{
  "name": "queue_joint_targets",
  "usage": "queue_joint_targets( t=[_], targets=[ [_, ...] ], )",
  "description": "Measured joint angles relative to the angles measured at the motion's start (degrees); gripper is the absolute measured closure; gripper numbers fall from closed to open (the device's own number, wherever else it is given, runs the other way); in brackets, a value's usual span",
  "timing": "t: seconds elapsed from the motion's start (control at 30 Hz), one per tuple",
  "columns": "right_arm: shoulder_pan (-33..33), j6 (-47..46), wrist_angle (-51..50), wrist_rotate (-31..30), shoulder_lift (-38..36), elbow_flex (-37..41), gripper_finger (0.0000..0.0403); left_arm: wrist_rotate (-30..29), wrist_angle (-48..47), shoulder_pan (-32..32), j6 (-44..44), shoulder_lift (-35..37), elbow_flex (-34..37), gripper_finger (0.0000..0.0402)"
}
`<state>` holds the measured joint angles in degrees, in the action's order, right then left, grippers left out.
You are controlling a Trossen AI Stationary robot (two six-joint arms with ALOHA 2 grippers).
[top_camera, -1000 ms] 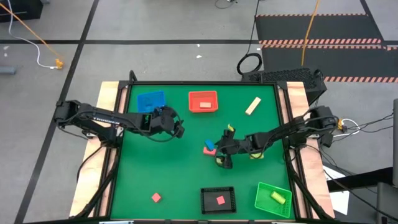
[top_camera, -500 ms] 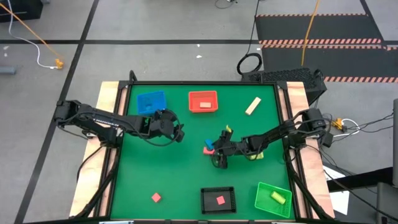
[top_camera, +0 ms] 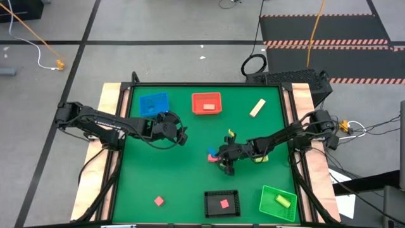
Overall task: Sort & place blocks by color
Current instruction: Put the top red block into the black bin
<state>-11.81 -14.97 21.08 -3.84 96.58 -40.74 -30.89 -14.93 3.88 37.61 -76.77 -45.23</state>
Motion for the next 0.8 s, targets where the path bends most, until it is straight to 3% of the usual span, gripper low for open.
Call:
queue_joint_targets(
  t=[0.37, 0.5, 0.8],
  targets=[
    [-2.6, -9.3, 1.1, 7.1, -14.6, -0.1, 0.0295, 0.0, -6.3, 0.0, 1.9, 0.0, 0.0, 0.0172],
    [-6.9, -13.8, 3.1, 7.2, -15.7, -0.1, 0.0295, 0.0, -8.4, 0.0, 3.1, 0.0, 0.0, 0.0172],
    [-18.7, -17.5, 20.3, 4.9, -13.1, -0.1, 0.0295, 1.1, -14.0, 2.8, 8.1, 0.0, 0.0, 0.0172]
  ],
)
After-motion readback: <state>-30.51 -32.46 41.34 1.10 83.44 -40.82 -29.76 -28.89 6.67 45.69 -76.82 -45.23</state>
